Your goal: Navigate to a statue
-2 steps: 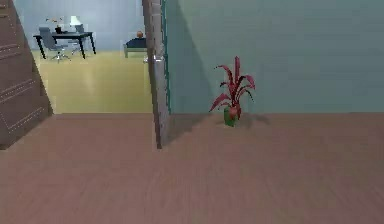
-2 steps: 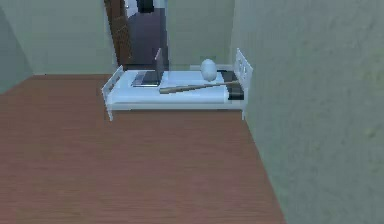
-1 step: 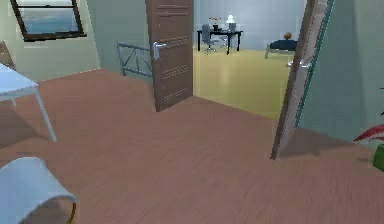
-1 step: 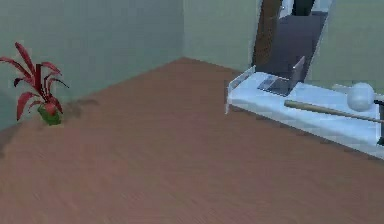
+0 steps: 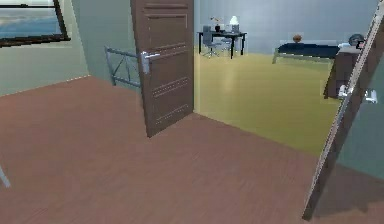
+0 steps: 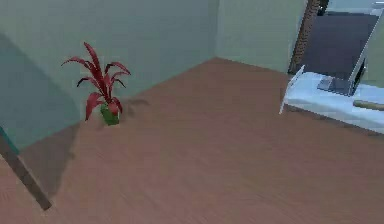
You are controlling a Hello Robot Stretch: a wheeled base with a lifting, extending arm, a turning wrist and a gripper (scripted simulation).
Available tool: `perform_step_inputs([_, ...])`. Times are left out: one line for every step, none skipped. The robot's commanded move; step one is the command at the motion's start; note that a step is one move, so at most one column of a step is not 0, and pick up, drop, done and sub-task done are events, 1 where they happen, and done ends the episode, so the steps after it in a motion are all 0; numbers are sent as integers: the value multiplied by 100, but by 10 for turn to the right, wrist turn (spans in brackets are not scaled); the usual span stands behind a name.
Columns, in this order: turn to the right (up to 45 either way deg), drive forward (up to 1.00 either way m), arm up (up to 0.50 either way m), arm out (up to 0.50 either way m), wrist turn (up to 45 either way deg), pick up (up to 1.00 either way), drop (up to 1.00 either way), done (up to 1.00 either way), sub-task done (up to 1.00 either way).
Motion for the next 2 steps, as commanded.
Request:
perform_step_inputs([-300,0,0,0,0,0,0,0,0])
perform_step_inputs([0,70,0,0,0,0,0,0,0])
